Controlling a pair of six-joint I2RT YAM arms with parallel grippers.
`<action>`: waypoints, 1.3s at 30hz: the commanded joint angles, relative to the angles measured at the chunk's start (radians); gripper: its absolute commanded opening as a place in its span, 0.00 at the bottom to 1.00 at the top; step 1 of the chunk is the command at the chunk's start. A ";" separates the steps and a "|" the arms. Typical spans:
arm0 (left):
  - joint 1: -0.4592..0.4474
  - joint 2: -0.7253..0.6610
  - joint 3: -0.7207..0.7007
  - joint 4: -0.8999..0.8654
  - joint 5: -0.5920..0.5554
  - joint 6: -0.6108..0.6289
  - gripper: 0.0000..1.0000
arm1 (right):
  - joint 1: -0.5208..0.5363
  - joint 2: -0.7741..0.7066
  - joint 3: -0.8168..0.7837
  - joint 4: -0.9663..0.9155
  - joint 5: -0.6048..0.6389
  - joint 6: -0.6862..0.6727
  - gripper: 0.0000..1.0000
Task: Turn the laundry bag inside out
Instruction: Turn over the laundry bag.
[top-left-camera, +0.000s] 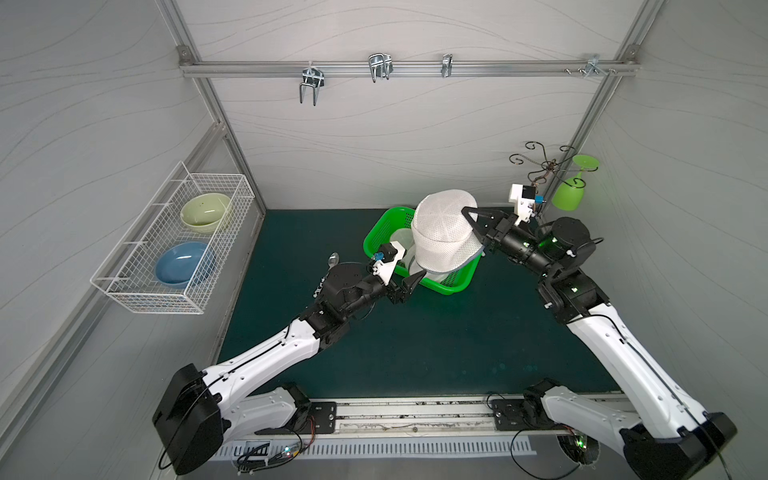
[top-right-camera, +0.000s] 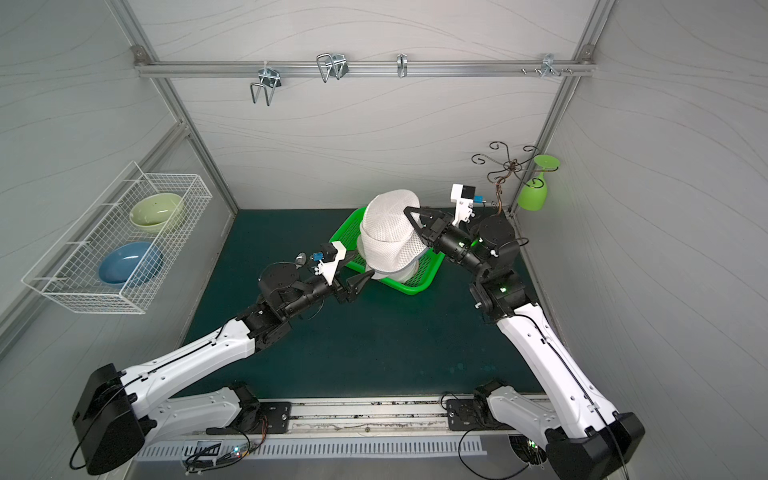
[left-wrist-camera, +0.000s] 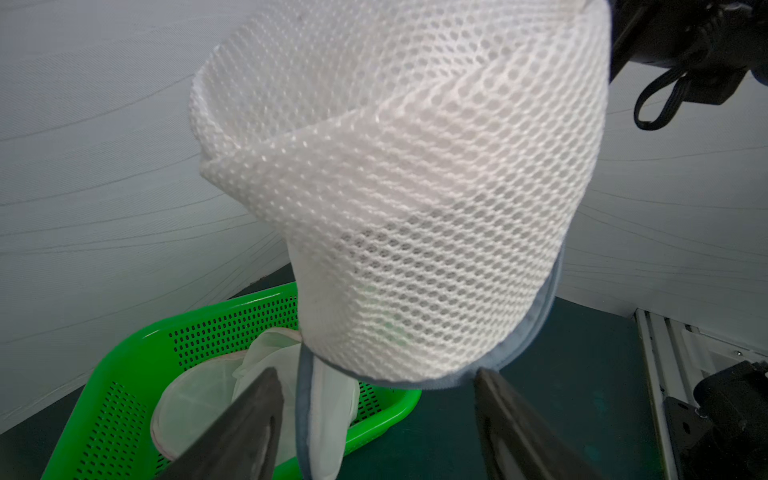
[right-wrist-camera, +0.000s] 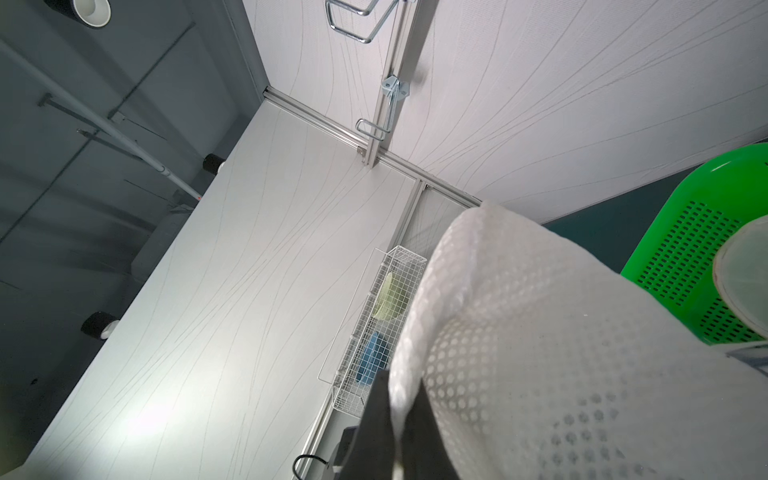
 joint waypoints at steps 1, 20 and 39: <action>-0.004 0.037 0.071 0.148 0.040 -0.044 0.70 | 0.008 -0.004 -0.017 0.084 -0.002 0.033 0.00; -0.134 0.148 0.053 0.231 0.015 0.041 0.00 | -0.001 0.032 -0.033 0.270 0.163 0.181 0.00; -0.219 0.052 0.024 0.121 -0.263 0.386 0.51 | -0.021 -0.048 -0.067 -0.030 0.258 0.086 0.00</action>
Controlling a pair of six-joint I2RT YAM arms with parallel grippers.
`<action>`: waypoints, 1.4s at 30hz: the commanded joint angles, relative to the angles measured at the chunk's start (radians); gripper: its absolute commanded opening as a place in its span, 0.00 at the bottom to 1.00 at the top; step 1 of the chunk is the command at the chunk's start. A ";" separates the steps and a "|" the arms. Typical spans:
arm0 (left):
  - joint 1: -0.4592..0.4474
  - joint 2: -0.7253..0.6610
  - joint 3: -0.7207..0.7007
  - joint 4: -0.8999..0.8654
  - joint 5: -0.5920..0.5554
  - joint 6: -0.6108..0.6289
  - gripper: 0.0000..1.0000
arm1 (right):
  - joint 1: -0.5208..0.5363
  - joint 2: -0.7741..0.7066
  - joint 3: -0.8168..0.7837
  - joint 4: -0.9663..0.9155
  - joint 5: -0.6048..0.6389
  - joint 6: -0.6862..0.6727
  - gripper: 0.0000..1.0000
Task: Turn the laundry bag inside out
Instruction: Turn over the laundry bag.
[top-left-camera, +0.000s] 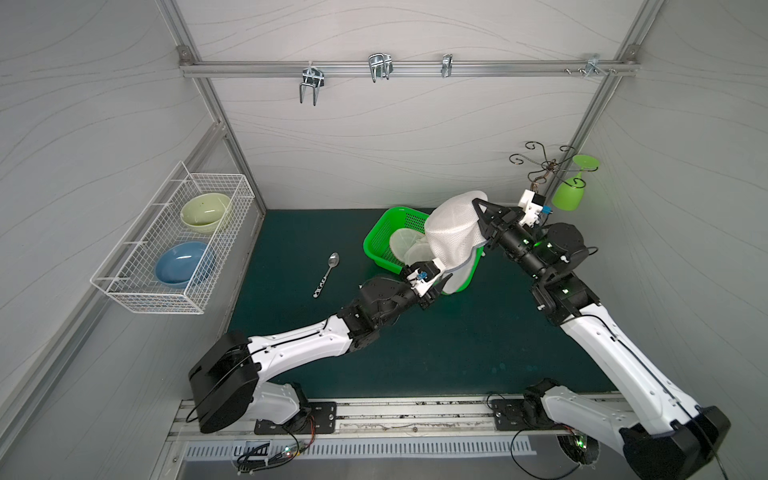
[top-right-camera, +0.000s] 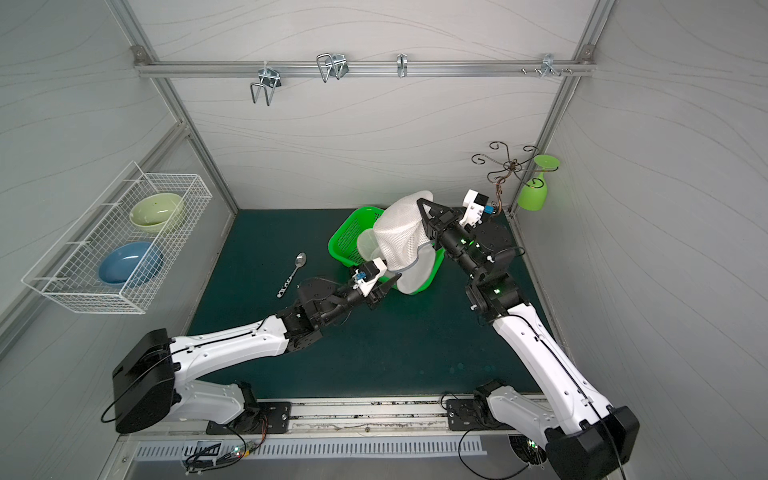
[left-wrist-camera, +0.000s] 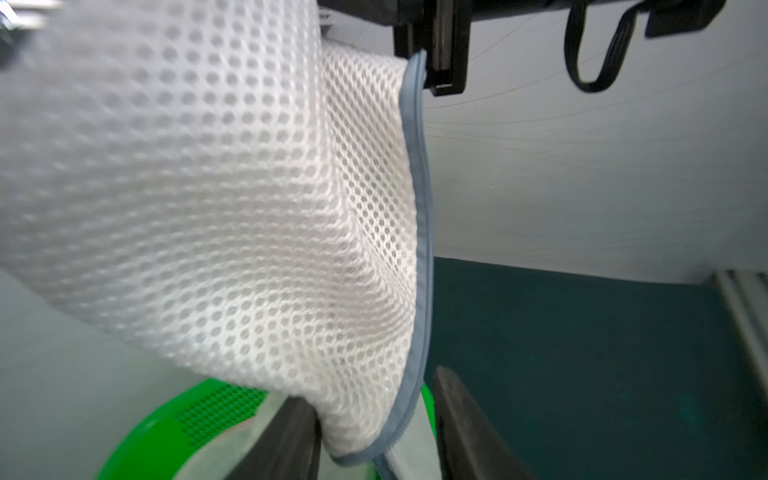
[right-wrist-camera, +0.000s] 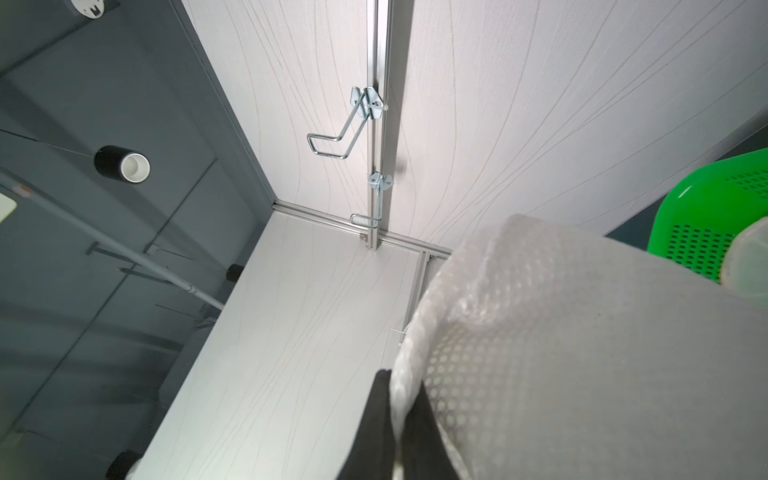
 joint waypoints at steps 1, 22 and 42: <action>-0.002 -0.140 -0.022 -0.087 -0.025 0.093 0.52 | -0.010 -0.038 0.012 -0.145 0.012 -0.115 0.00; -0.002 -0.100 0.196 -0.263 -0.101 0.483 0.68 | 0.077 0.029 0.140 -0.331 -0.082 -0.145 0.00; -0.001 -0.068 0.375 -0.306 -0.198 0.601 0.00 | 0.103 0.051 0.336 -0.493 -0.086 -0.248 0.04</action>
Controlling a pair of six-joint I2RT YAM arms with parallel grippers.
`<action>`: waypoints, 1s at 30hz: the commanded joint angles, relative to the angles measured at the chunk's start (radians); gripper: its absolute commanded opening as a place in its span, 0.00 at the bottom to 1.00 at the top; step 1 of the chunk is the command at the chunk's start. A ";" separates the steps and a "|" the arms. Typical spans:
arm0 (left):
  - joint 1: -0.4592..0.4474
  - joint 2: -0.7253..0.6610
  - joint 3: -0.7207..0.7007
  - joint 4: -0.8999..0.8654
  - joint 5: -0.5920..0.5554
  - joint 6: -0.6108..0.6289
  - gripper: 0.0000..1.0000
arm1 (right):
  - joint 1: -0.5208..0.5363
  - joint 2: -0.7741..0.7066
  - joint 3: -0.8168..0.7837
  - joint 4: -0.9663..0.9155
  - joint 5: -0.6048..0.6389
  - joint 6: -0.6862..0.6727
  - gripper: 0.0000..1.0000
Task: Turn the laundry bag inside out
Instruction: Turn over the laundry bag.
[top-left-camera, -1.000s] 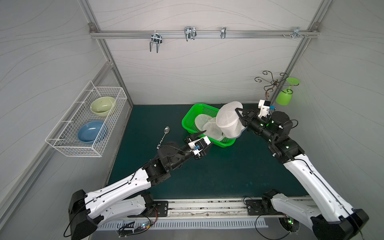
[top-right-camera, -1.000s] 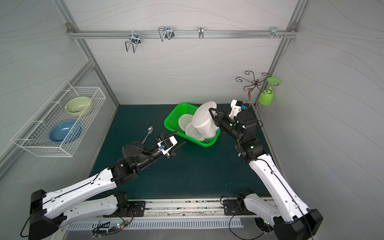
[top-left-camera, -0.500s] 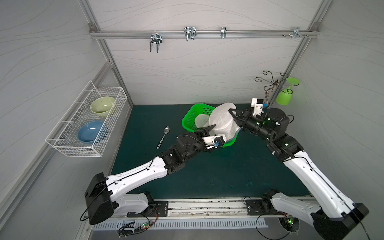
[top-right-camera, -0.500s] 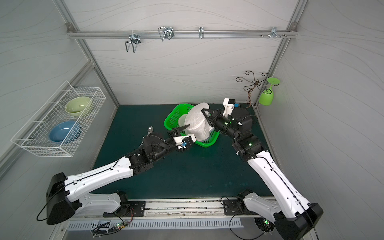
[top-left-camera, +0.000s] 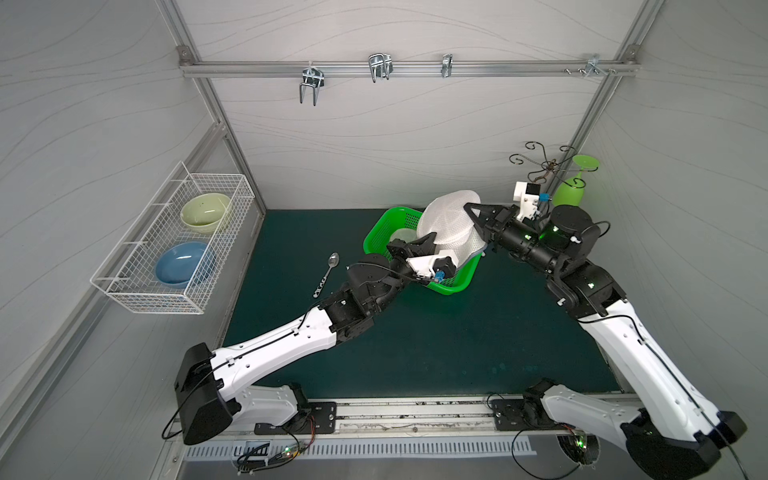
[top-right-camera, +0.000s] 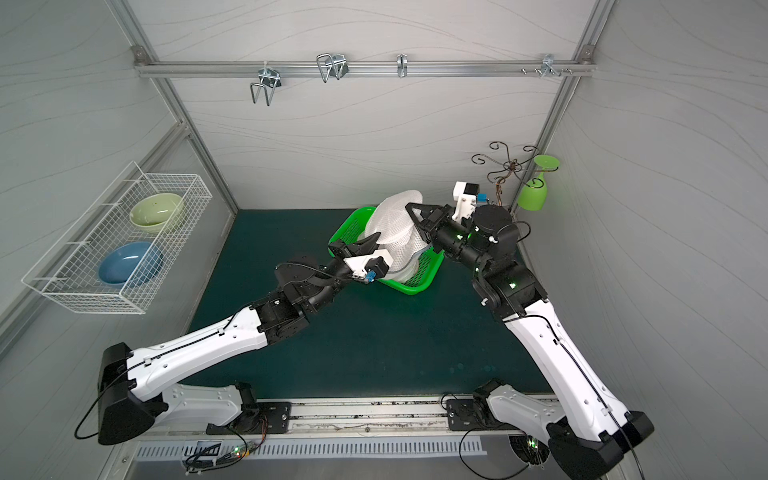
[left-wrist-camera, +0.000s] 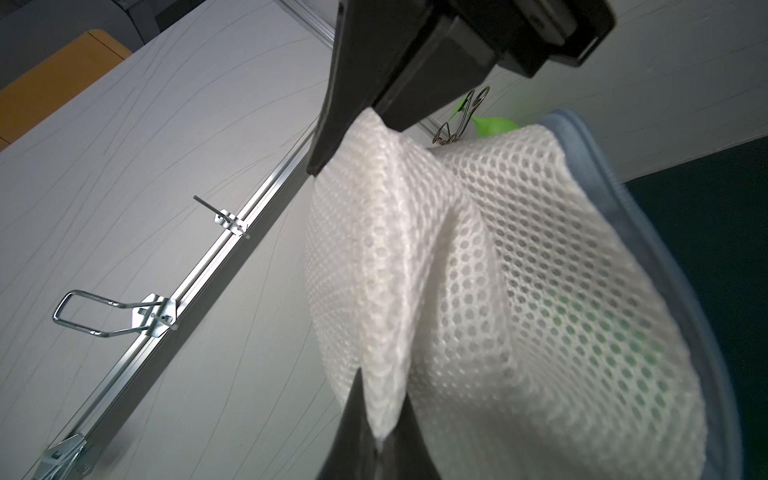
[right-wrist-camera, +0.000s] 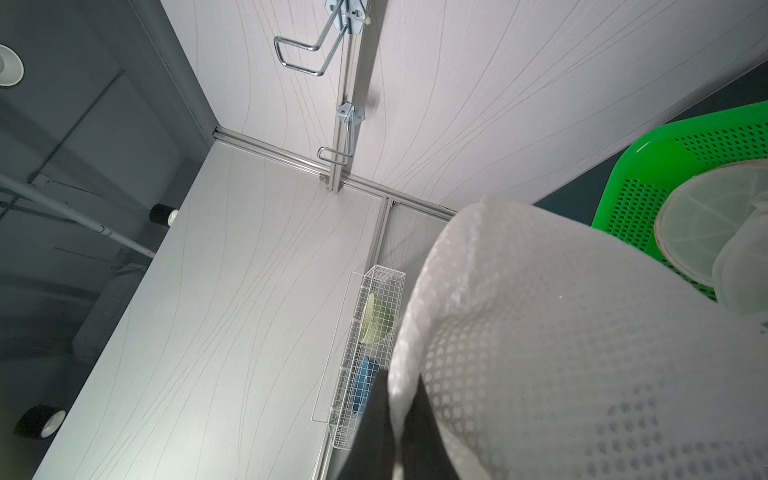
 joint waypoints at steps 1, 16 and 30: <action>0.005 -0.028 0.089 -0.063 0.005 -0.069 0.00 | 0.004 0.004 0.048 -0.079 -0.033 -0.106 0.09; 0.243 -0.112 0.188 -0.493 0.086 -0.608 0.00 | -0.062 -0.267 -0.210 -0.062 -0.227 -1.077 0.68; 0.244 -0.162 0.132 -0.513 0.070 -0.640 0.00 | 0.147 -0.020 -0.320 0.212 0.016 -1.494 0.55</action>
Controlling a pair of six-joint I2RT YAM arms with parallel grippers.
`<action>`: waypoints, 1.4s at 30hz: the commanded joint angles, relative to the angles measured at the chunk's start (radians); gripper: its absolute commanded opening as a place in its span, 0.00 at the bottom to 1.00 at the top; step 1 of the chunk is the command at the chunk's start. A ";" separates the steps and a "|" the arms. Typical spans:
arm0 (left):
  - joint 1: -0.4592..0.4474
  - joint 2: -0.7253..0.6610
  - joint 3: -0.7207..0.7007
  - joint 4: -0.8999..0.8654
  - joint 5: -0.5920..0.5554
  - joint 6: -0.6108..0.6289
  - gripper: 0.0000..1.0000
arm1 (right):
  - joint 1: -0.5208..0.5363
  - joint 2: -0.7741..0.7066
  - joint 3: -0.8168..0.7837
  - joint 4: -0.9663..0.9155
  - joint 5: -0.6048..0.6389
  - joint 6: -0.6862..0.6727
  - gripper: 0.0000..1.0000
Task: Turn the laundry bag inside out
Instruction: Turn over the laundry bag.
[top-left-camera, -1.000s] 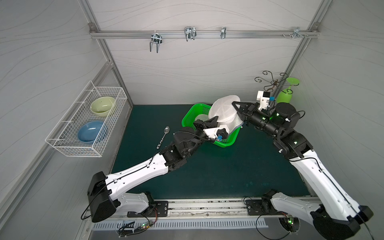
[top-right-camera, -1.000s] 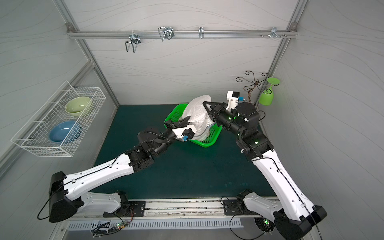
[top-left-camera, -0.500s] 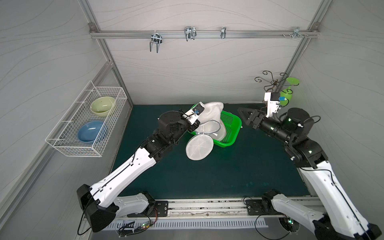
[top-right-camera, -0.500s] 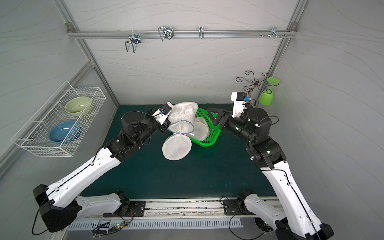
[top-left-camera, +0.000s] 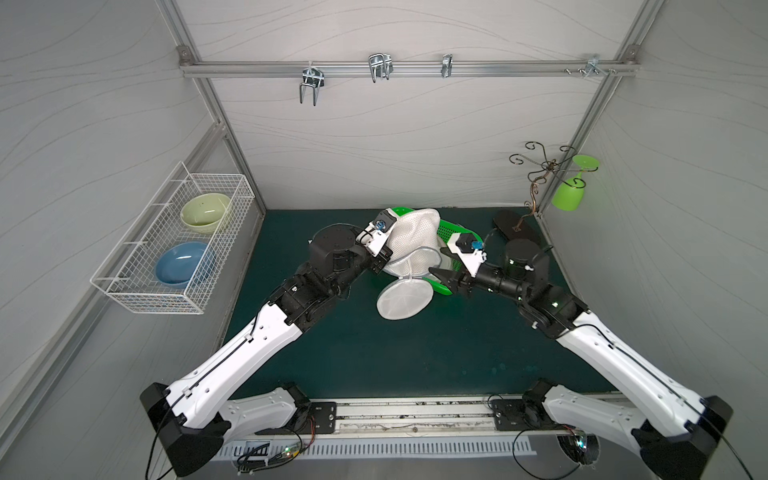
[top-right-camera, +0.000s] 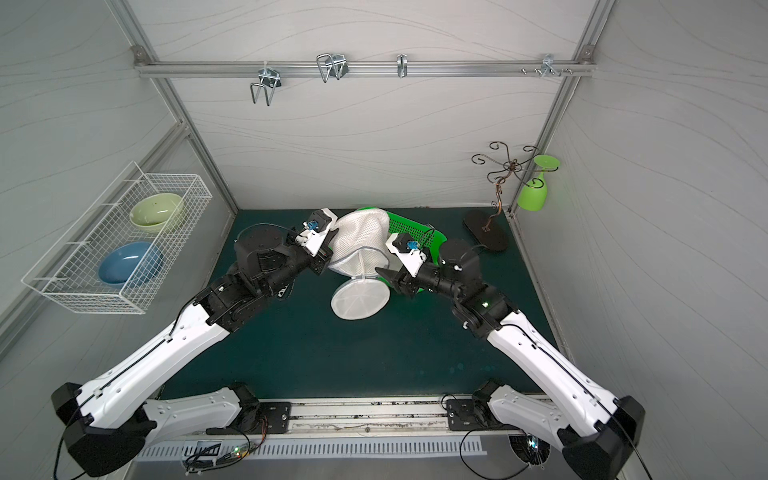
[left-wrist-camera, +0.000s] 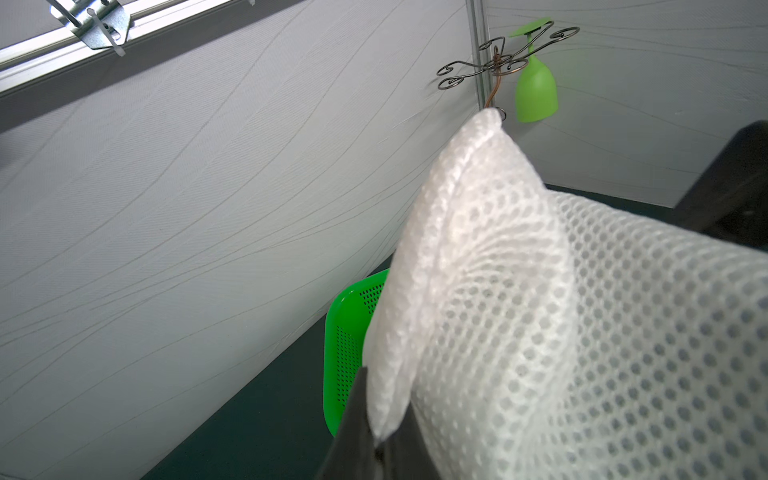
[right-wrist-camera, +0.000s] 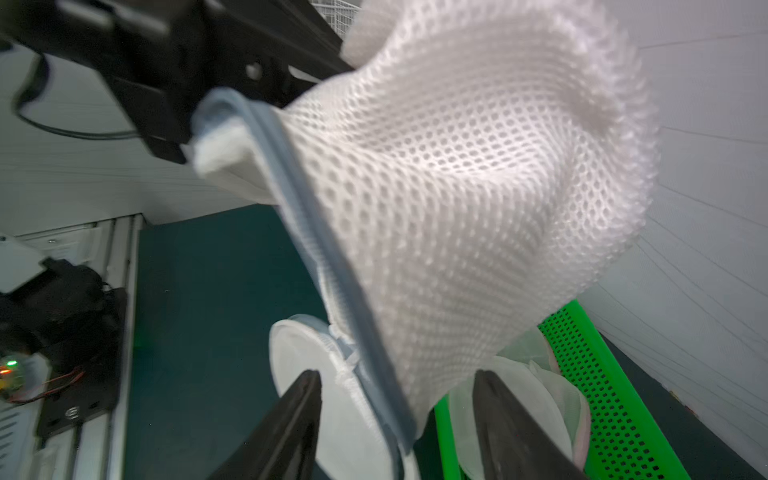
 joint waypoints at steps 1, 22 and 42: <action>0.003 -0.026 0.005 0.034 -0.009 -0.016 0.00 | 0.009 0.018 0.031 0.127 0.041 -0.060 0.49; 0.054 -0.037 -0.104 0.236 0.016 -0.066 0.00 | 0.067 -0.109 -0.035 -0.034 -0.110 -0.008 0.51; 0.302 -0.043 -0.223 0.477 1.050 -0.270 0.00 | -0.295 -0.273 -0.127 -0.020 -0.489 -0.035 0.71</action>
